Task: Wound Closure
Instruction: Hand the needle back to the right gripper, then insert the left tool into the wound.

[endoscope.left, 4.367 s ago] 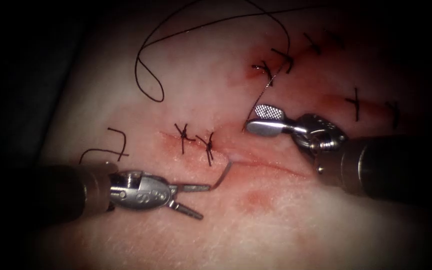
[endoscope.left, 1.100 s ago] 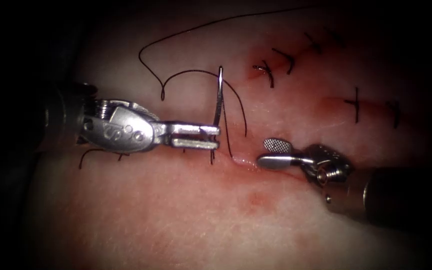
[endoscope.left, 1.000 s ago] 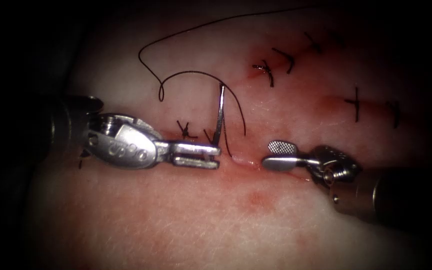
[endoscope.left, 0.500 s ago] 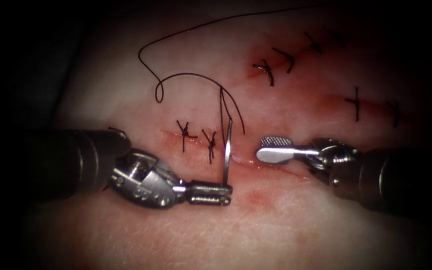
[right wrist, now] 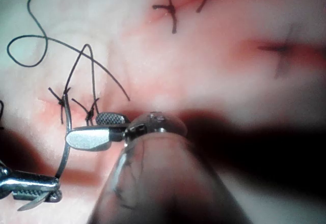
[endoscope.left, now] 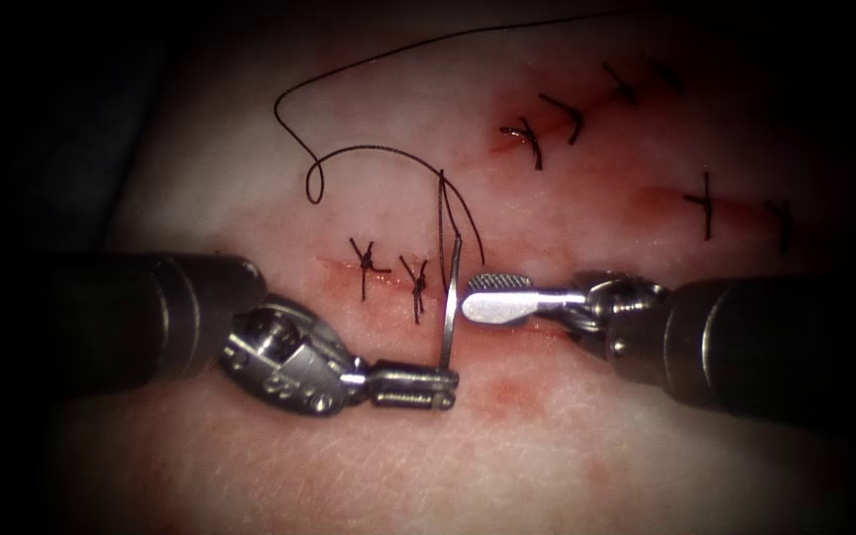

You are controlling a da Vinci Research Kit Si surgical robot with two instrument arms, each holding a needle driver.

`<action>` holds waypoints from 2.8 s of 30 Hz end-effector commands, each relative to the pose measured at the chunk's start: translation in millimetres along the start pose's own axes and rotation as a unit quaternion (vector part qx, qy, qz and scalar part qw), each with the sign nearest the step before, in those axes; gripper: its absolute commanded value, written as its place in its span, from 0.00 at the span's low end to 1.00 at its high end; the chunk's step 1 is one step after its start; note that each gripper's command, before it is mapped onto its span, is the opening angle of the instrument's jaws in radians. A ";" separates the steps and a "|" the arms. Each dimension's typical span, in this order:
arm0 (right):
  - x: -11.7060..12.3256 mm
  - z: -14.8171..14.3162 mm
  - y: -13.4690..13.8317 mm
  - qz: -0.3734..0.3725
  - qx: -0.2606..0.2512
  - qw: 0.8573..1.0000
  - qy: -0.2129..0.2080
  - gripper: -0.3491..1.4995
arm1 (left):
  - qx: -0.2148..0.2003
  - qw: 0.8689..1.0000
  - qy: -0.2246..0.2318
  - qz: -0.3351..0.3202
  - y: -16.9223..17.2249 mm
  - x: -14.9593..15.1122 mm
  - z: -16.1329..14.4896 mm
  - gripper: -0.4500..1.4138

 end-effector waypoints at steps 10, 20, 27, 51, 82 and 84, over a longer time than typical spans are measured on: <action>-0.9 2.1 0.1 0.000 0.007 1.000 -0.001 0.87 | 0.001 1.000 0.001 0.000 0.4 -0.8 1.1 0.00; -0.9 2.7 -0.1 0.001 0.009 1.000 -0.001 0.83 | 0.001 1.000 -0.001 0.001 0.7 -0.4 1.3 0.00; -0.8 2.8 -0.1 0.002 0.009 1.000 -0.001 0.62 | 0.001 1.000 0.000 0.001 0.6 -0.4 1.4 0.00; 1.6 0.8 0.4 -0.043 -0.070 0.996 0.041 0.00 | 0.058 0.973 -0.047 -0.218 -0.3 -0.1 -0.3 0.89; 2.9 -3.2 -1.3 -0.244 -0.114 0.948 0.167 0.00 | -0.166 0.916 -0.240 -0.275 0.6 -12.0 4.5 0.00; 2.8 -3.0 -1.3 -0.254 -0.113 0.946 0.165 0.00 | -0.170 0.913 -0.252 -0.274 0.4 -12.6 4.8 0.00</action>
